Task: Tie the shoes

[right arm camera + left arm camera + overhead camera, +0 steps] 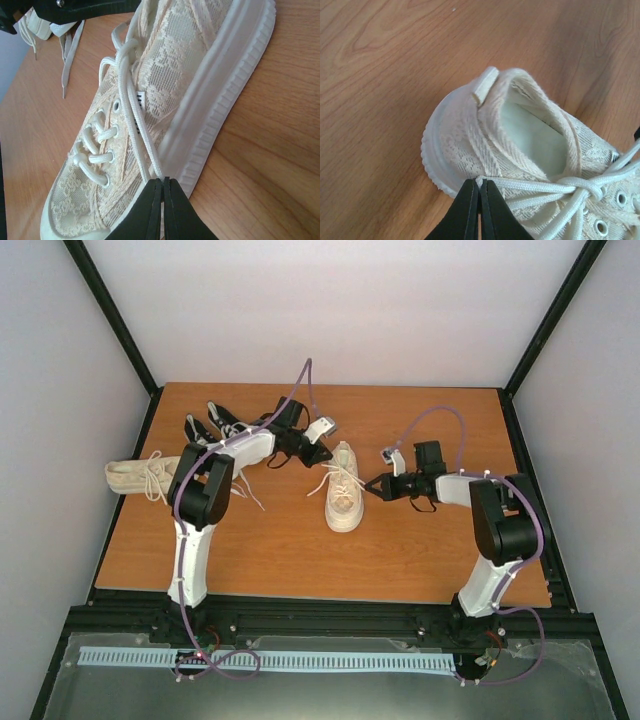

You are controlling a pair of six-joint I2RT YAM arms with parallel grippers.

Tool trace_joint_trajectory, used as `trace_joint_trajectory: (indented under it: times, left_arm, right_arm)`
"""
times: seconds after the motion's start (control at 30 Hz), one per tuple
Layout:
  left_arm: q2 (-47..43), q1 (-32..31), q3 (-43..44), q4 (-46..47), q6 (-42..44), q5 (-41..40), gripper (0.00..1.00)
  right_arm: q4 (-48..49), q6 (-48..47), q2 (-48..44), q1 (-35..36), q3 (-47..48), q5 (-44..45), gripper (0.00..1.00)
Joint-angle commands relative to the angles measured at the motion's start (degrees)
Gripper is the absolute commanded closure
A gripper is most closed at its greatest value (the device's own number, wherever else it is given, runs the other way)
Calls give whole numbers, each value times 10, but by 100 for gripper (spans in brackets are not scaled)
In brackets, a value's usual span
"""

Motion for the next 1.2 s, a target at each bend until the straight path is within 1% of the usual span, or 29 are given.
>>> trace_joint_trajectory:
  times: [0.0,0.17,0.33,0.5,0.57,0.67,0.83,1.17]
  left_arm:
    - [6,7,22,-15,-84,-58,99]
    - [-10,8,0,-3,-116,-93,99]
    - [-14,8,0,-9,-131,-84,99]
    - [-16,8,-6,-11,-156,-68,99]
    - [-16,8,-10,-9,-161,-75,99]
    - [-15,8,-15,1,-161,-92,99]
    - [-10,8,-24,7,-164,-97,99]
    - [3,9,-23,29,-164,-113,99]
  right_arm:
    - [-14,-3,-18,3,-15,0,97]
    - [-39,-8,-23,1,-17,9,97]
    - [-35,12,-31,4,-34,-22,97]
    - [-44,11,-46,24,-37,-55,97]
    - [-50,10,-48,37,-37,-52,97]
    - [-61,3,-42,37,-38,-32,97]
    - [-54,14,-16,34,-36,-24,97]
    - [-65,7,-15,29,-48,-12,97]
